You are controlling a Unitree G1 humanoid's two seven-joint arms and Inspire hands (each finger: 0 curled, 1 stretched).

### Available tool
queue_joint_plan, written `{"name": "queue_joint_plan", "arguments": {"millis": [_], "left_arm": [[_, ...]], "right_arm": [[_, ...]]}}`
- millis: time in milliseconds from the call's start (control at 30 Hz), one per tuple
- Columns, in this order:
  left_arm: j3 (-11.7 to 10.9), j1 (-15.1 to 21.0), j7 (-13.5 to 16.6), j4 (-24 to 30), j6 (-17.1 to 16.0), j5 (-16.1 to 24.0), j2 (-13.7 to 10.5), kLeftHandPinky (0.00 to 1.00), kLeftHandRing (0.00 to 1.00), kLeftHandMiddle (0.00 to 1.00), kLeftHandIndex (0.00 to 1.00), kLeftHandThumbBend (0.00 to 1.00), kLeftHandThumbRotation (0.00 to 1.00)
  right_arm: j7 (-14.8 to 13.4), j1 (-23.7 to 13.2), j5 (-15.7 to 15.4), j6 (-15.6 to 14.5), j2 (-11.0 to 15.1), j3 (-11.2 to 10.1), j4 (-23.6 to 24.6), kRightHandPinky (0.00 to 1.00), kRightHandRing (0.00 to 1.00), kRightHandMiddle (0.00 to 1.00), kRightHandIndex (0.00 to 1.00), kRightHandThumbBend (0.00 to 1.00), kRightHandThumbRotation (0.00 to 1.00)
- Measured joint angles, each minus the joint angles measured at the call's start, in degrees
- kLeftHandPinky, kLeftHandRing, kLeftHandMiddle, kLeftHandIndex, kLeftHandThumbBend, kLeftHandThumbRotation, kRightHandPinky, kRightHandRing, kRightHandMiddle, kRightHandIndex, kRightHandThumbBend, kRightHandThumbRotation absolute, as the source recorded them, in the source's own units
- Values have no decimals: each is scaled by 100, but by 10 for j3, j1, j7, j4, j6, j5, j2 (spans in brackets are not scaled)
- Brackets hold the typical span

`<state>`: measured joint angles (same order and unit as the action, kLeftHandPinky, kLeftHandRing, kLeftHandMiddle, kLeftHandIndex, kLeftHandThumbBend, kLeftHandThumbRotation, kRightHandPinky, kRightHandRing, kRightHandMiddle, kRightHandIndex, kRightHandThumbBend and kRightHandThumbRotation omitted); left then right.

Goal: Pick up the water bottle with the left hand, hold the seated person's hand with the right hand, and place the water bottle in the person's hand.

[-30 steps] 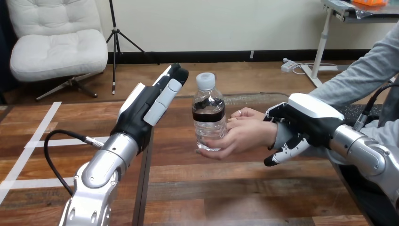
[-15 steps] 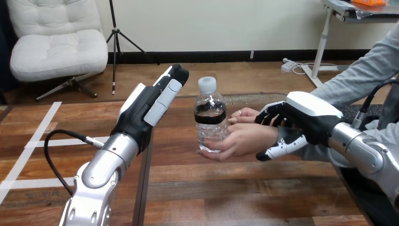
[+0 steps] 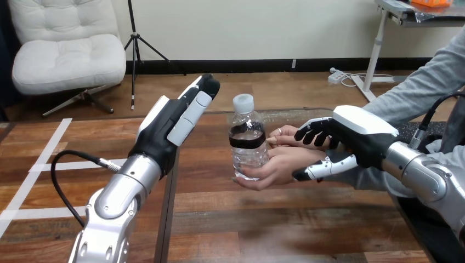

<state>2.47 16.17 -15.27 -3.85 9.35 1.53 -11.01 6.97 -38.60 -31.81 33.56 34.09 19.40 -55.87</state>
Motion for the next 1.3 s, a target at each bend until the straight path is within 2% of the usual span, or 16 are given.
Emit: {"name": "queue_joint_plan", "arguments": {"millis": [100, 267, 500, 633, 800, 900, 1033, 1200, 1300], "left_arm": [[-1, 0, 0, 0, -4, 0, 0, 100, 100, 99, 95, 100, 100], [-4, 0, 3, -1, -12, -4, 2, 100, 99, 98, 93, 98, 100], [-12, 0, 11, -7, -33, -15, 8, 100, 98, 97, 90, 95, 100], [-18, -3, 17, -8, -50, -25, 13, 100, 95, 95, 89, 95, 100], [-26, -8, 22, -10, -71, -37, 21, 100, 93, 94, 87, 91, 100], [-31, -13, 25, -9, -84, -41, 25, 100, 93, 94, 87, 90, 100], [-35, -22, 27, -9, -98, -45, 28, 100, 92, 93, 87, 87, 100], [-39, -39, 32, -4, -107, -55, 30, 97, 90, 92, 87, 85, 98], [-42, -53, 34, 5, -109, -58, 31, 95, 90, 91, 86, 84, 99]], "right_arm": [[0, 0, 1, 0, 0, 0, 0, 63, 72, 75, 77, 100, 94], [0, 4, 12, 0, 0, -1, 3, 65, 74, 77, 78, 91, 98], [12, 18, 73, 2, -10, -22, 6, 71, 78, 80, 81, 84, 100], [35, 28, 128, 0, -23, -47, 8, 75, 83, 84, 84, 86, 100], [51, 40, 180, -1, -38, -73, 9, 81, 86, 88, 87, 82, 100], [67, 50, 217, 3, -50, -93, 9, 83, 88, 90, 89, 84, 100], [99, 62, 277, 4, -69, -120, 9, 86, 89, 91, 90, 92, 100], [138, 82, 345, 1, -95, -154, 18, 87, 90, 92, 92, 95, 100], [158, 99, 379, -5, -107, -167, 35, 87, 90, 92, 91, 97, 100]]}}
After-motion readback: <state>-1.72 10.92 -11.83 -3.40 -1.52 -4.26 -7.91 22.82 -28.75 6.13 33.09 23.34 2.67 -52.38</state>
